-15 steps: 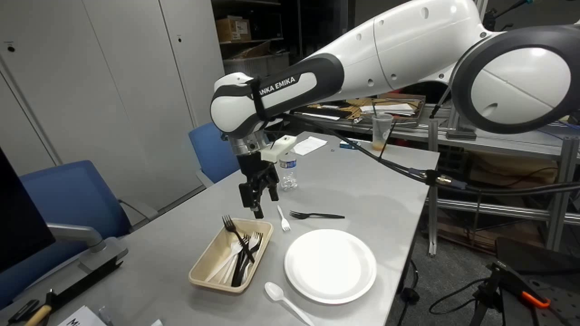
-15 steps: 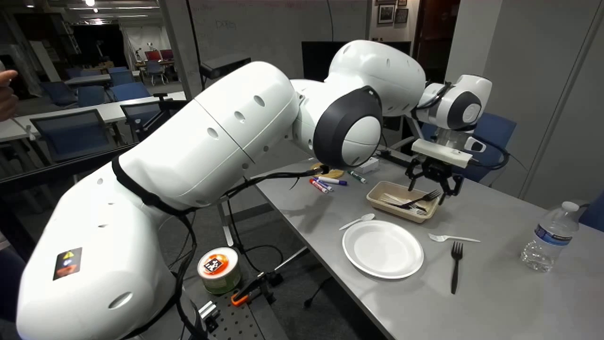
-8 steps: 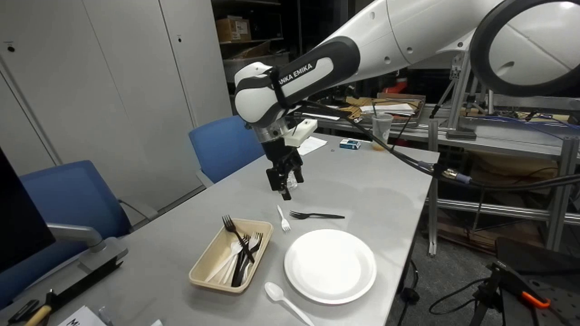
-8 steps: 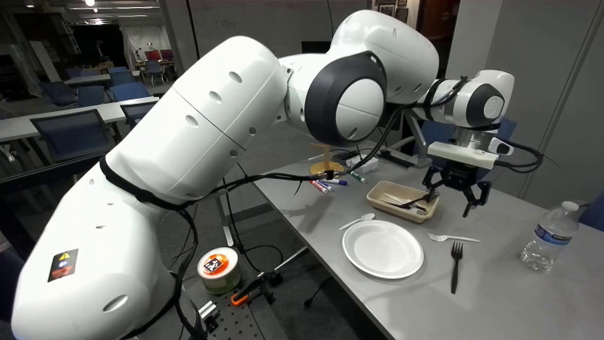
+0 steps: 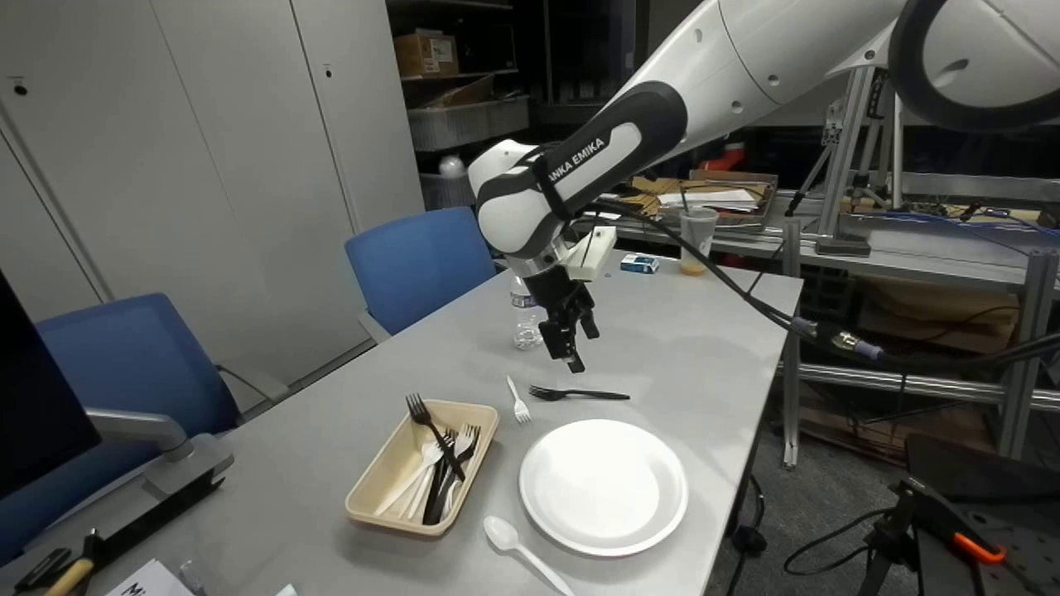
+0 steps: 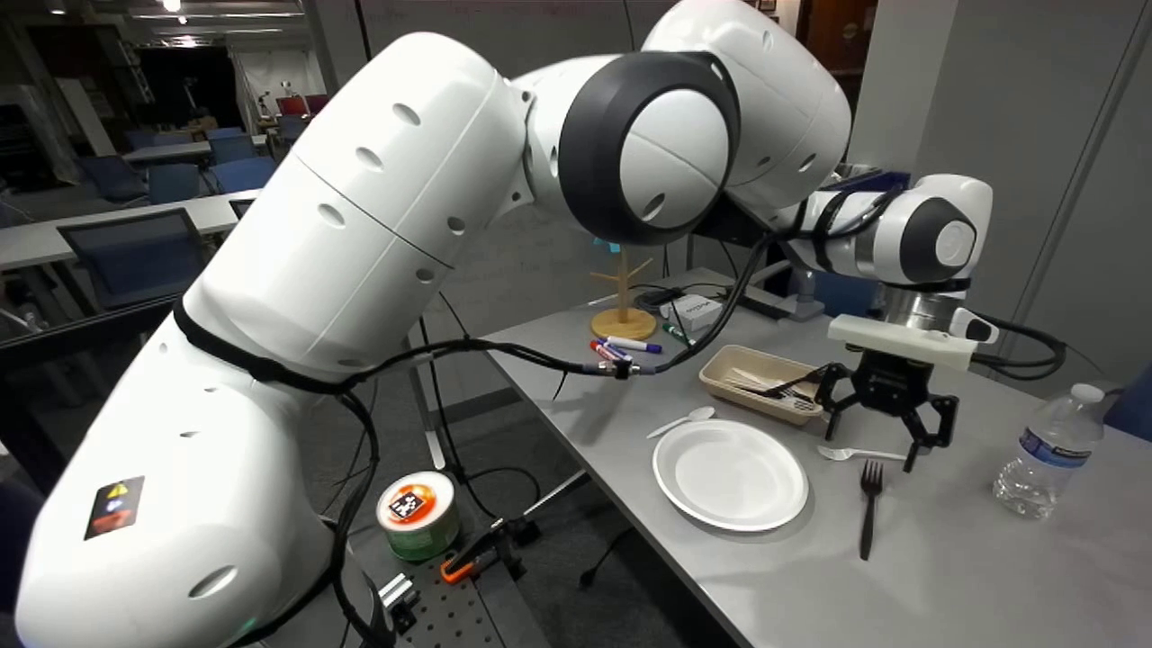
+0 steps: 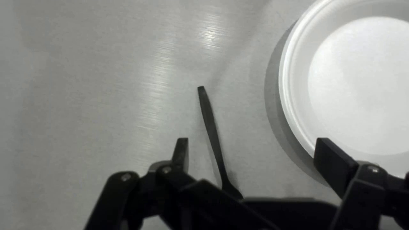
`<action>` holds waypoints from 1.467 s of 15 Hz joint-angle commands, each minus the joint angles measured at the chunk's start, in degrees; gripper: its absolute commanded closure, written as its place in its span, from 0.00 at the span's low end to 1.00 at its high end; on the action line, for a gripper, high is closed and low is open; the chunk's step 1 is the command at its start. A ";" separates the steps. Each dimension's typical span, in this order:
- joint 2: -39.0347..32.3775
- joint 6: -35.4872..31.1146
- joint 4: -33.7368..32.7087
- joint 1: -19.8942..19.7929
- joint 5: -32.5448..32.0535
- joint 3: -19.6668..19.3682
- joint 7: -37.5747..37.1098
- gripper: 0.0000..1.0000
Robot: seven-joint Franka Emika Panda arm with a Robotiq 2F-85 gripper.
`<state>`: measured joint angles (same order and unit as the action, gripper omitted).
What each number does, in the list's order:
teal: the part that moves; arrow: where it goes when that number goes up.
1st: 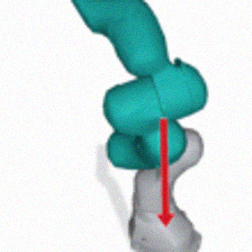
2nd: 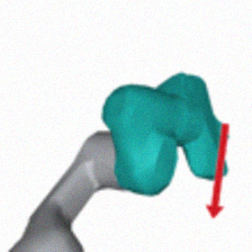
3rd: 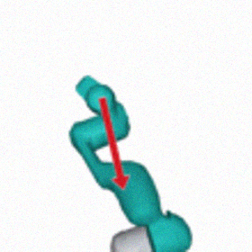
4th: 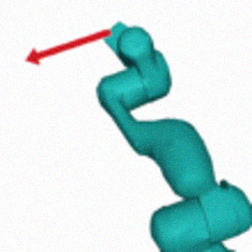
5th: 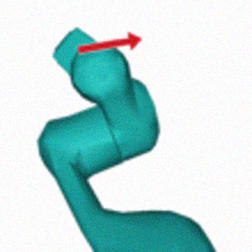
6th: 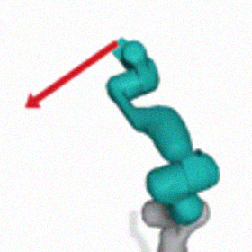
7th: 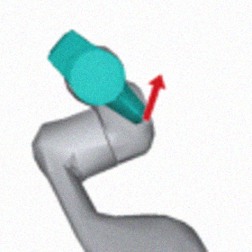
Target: Pick both black forks on the table and put them on the tray
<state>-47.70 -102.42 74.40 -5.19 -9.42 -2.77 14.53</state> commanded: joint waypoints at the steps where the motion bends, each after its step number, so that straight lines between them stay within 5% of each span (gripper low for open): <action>1: 2.87 -5.62 7.27 -0.28 -3.75 -0.53 3.18 0.00; 11: 2.06 -18.69 12.70 -2.55 -8.14 -0.48 10.35 0.00; 22: -0.53 -20.69 10.32 -3.31 -5.70 0.71 11.10 0.00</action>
<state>-47.50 -122.31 85.41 -7.89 -16.09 -3.01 25.16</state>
